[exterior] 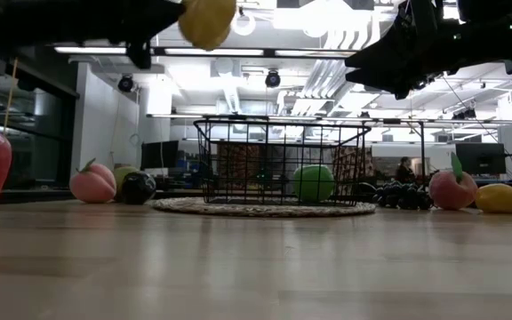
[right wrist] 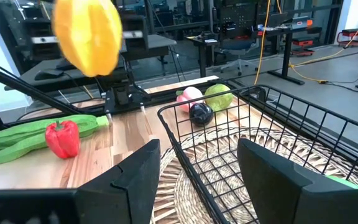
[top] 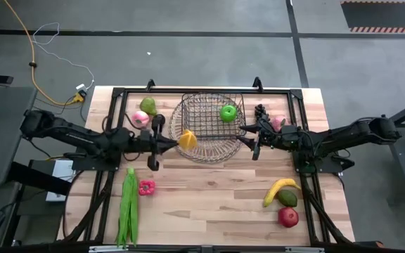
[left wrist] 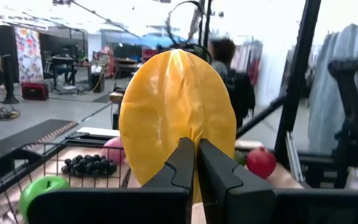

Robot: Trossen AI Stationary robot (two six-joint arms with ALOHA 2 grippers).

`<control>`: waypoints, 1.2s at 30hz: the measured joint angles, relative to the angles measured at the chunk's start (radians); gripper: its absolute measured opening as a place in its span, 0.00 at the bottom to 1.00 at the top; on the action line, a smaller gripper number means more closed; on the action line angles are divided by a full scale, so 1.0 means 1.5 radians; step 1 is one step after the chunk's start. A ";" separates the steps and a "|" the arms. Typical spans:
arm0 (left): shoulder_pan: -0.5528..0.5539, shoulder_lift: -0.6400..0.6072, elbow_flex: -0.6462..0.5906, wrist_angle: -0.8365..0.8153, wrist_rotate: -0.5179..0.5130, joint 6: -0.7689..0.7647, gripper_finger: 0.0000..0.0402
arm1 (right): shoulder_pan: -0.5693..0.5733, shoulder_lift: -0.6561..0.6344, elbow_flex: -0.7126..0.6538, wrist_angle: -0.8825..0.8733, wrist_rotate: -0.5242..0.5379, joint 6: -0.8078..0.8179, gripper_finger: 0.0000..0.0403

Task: Build produce basket
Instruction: Put the starfruit into the wire basket

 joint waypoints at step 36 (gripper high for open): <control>0.016 0.003 -0.046 0.066 0.001 0.013 0.01 | 0.000 0.000 0.000 0.001 0.000 -0.012 0.51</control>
